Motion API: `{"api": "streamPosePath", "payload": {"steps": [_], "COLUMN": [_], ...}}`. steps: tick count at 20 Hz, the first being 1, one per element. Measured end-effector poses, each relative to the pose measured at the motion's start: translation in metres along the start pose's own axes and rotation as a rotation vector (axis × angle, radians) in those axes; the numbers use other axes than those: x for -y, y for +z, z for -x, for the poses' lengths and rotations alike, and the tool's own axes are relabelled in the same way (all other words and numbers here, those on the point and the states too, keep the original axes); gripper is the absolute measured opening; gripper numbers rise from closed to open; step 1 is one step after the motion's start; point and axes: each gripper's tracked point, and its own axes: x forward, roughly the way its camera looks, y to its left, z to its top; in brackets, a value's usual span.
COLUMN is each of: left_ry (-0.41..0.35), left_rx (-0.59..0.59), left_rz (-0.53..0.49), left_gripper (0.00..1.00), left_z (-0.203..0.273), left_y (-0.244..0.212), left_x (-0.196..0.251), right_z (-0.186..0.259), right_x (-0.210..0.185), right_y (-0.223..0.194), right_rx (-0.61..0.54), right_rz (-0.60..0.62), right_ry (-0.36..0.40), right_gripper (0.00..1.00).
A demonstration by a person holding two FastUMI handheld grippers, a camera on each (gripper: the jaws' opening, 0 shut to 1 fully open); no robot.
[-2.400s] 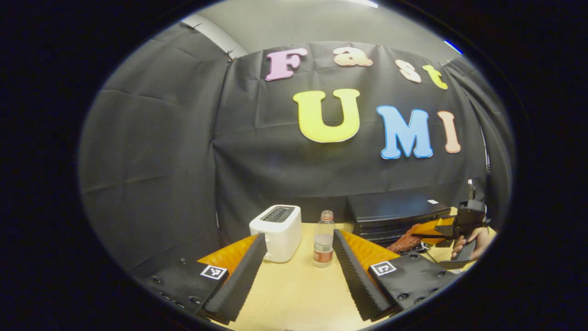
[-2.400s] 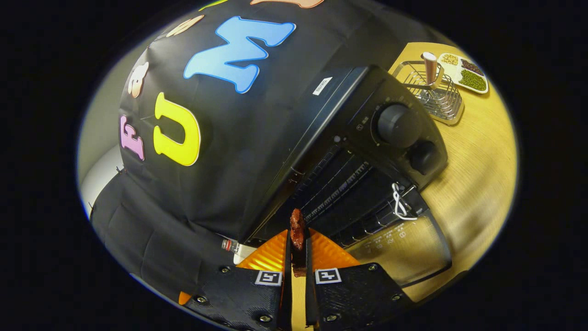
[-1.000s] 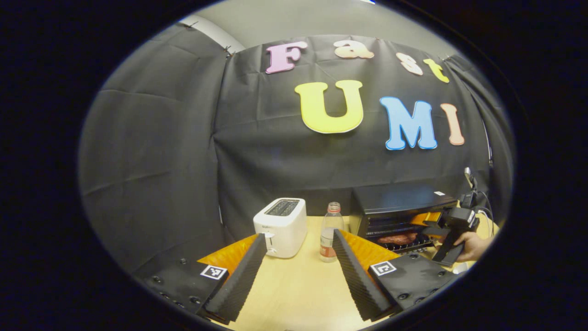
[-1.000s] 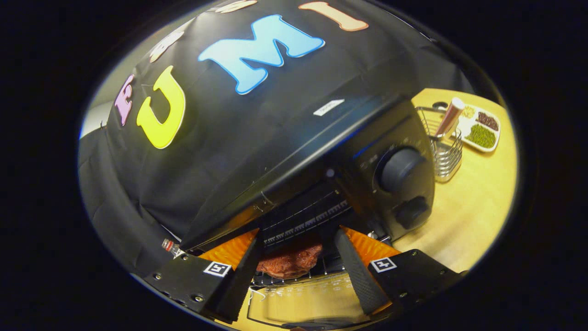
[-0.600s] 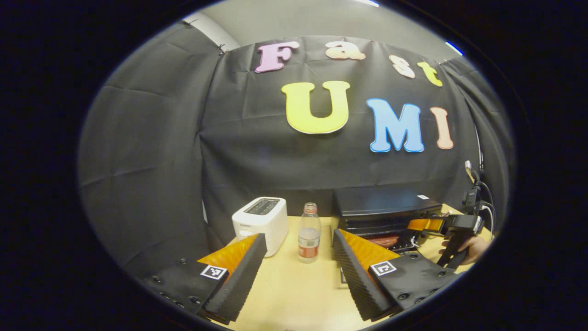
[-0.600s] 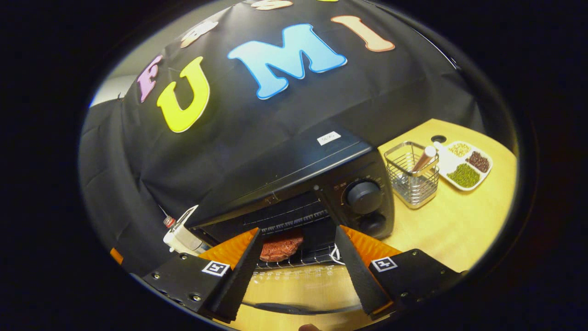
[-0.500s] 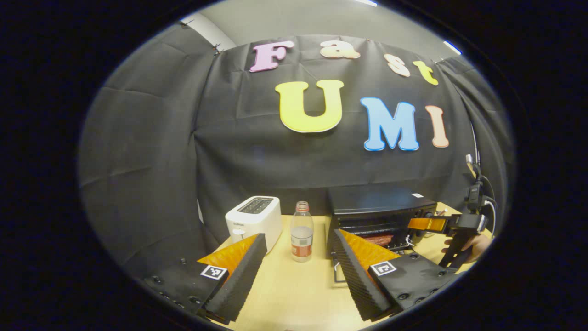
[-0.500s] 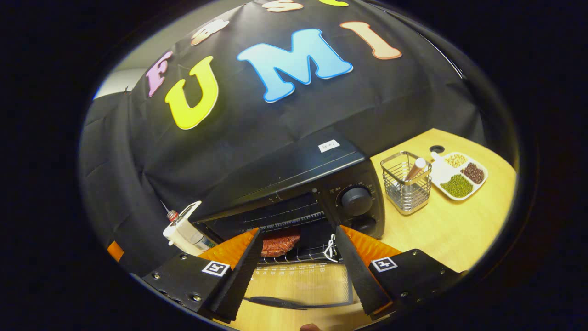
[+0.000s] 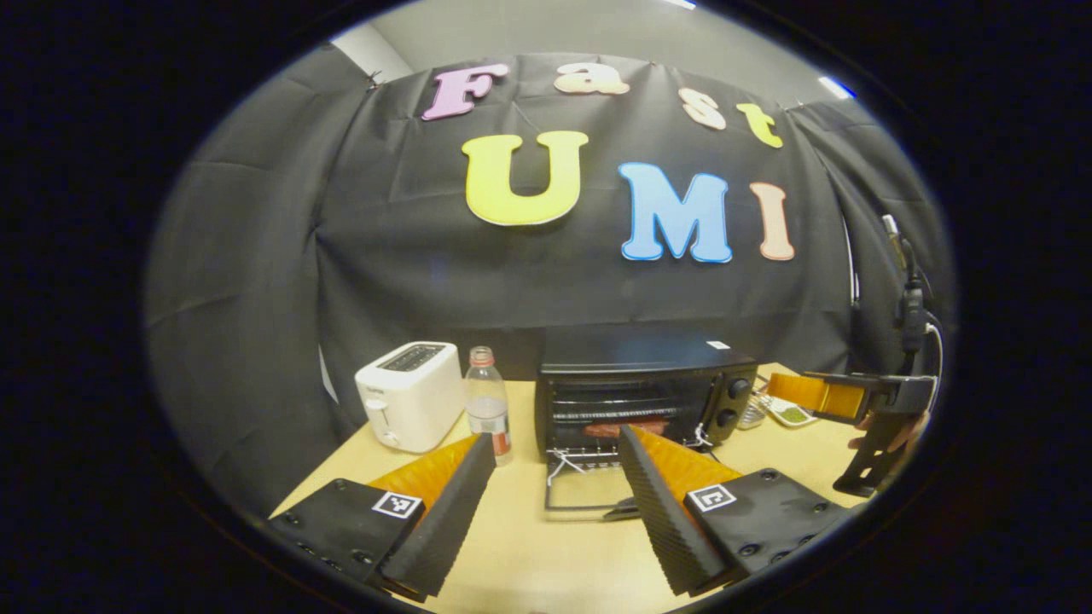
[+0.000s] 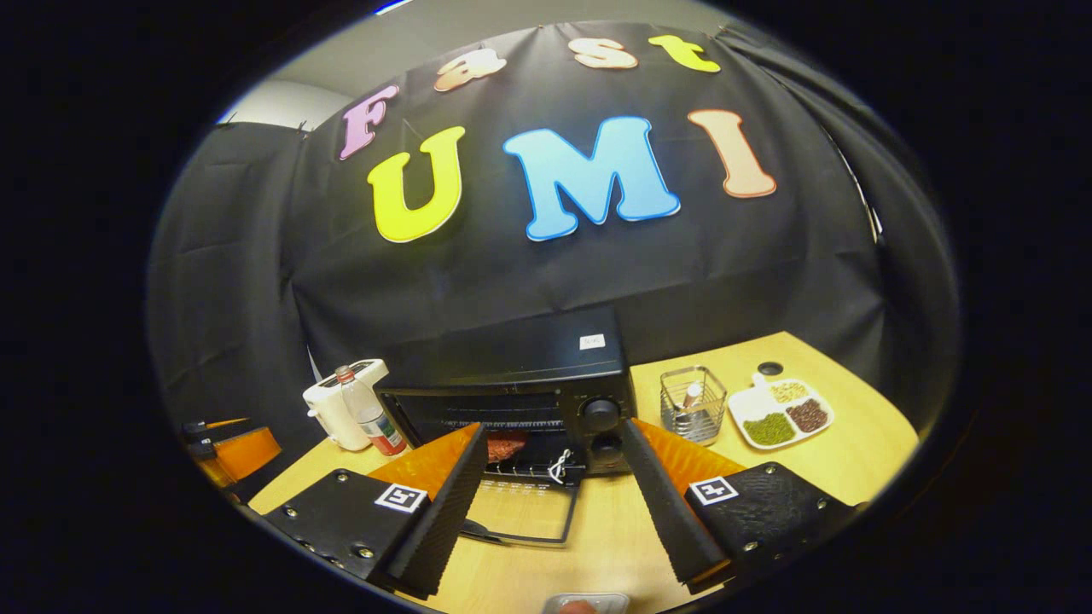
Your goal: Open the electric oven with the left hand, put the food in, and close the electric oven.
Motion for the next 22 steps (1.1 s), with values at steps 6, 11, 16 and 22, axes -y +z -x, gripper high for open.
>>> {"api": "streamPosePath", "payload": {"steps": [6,11,16,22], "left_ry": [-0.044,-0.079,-0.101,-0.149], "left_rx": [-0.074,-0.154,-0.293,-0.438], "left_rz": [0.012,0.015,0.005,0.002], "left_gripper": [0.98,0.98,0.98,0.98], "left_z": [-0.012,-0.023,-0.041,-0.052], "left_y": [-0.037,-0.065,-0.105,-0.149], "left_x": [0.036,0.061,0.081,0.106], "right_z": [0.046,0.084,0.116,0.145], "right_x": [0.026,0.044,0.06,0.087], "right_y": [0.027,0.058,0.072,0.073], "right_rx": [0.083,0.181,0.221,0.226], "right_rz": [0.11,0.187,0.189,0.184], "right_ry": [-0.06,-0.129,-0.19,-0.281], "right_gripper": [0.96,0.96,0.96,0.96]}}
